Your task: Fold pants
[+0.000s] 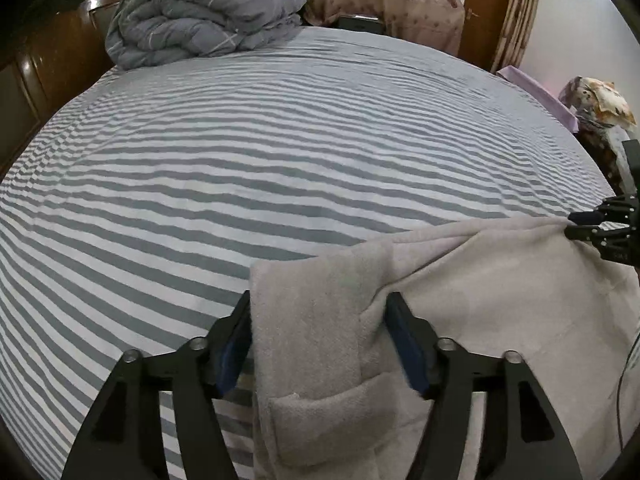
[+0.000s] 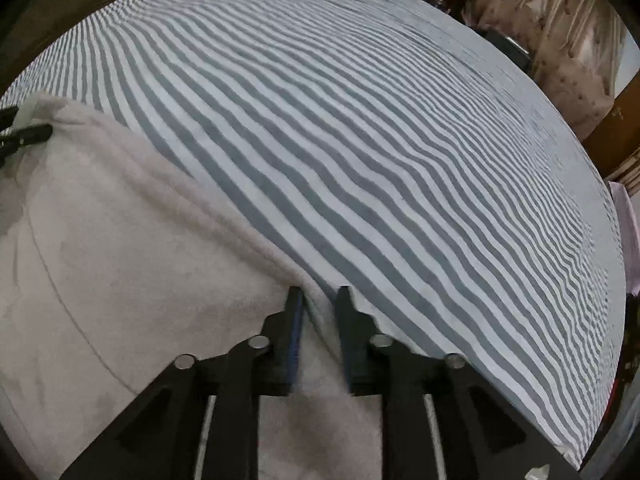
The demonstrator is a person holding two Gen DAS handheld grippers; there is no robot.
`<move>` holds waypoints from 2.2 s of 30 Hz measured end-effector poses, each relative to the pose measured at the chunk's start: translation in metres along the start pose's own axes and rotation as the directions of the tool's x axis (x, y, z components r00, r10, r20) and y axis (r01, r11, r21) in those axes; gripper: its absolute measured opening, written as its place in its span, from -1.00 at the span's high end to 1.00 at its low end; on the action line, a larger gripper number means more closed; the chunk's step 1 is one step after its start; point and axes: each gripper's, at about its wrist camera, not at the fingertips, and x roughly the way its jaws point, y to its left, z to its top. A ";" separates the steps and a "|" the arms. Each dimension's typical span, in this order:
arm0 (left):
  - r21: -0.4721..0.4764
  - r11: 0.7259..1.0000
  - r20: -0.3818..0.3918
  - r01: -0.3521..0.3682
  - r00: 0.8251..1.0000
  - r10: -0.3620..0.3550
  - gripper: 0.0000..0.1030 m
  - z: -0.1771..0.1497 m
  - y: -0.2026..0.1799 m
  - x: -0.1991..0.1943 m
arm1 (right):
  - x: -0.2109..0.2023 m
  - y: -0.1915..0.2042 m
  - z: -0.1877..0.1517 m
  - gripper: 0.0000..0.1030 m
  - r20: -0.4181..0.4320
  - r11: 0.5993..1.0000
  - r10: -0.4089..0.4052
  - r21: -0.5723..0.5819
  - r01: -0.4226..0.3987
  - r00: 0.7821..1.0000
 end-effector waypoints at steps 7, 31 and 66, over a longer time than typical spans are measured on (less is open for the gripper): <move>-0.068 0.990 -0.031 0.125 0.991 -0.128 -0.44 0.005 0.024 0.001 | -0.017 -0.031 -0.017 0.13 -0.024 0.990 0.139 0.025 -0.138 0.990; 0.156 0.987 -0.006 0.024 1.000 -0.023 0.16 0.015 -0.011 -0.013 | -0.047 -0.030 -0.022 0.89 0.001 0.993 0.115 -0.033 -0.115 0.993; 0.334 0.936 -0.107 0.112 0.991 -0.080 0.62 -0.229 -0.025 -0.189 | -0.152 0.136 -0.284 0.90 -0.089 0.985 0.172 0.008 -0.172 0.981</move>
